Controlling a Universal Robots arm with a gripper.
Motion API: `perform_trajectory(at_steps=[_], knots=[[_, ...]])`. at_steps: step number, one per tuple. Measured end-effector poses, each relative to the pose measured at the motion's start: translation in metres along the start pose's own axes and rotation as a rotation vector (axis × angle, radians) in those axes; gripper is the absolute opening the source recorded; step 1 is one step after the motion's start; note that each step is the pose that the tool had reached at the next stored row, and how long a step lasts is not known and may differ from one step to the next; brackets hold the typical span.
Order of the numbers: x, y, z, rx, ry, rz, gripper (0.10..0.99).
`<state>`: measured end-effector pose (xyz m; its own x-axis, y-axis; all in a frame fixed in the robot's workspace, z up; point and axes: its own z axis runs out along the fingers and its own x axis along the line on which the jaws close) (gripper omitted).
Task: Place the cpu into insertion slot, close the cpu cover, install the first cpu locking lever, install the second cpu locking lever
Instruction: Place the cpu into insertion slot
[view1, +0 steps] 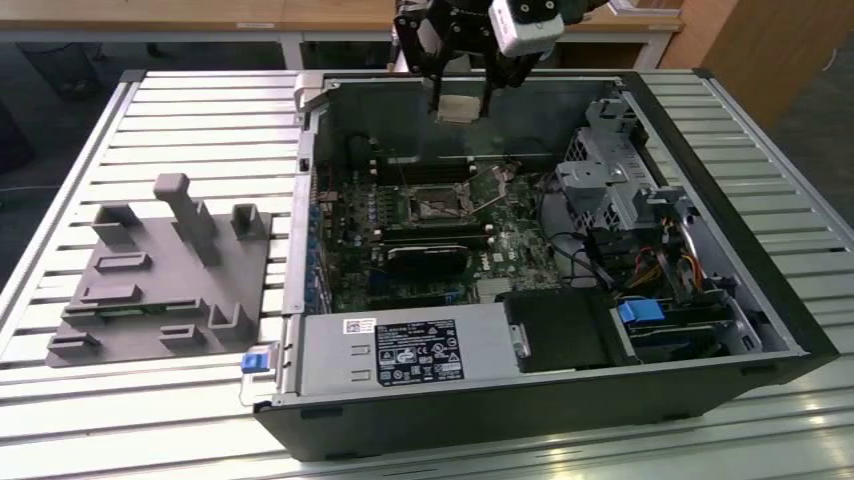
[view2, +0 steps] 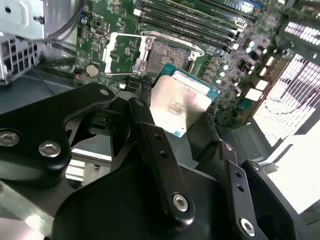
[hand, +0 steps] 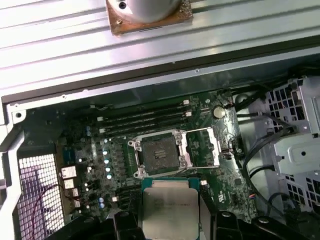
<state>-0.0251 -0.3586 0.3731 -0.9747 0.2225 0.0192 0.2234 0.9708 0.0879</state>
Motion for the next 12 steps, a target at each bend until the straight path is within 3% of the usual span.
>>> perform_trajectory(at_steps=[2,12], knots=[[0.0000,-0.0001,0.0005,-0.001,-0.0056,0.063,0.537],[0.0001,-0.0001,0.0015,-0.004,-0.0181,0.204,0.537]])
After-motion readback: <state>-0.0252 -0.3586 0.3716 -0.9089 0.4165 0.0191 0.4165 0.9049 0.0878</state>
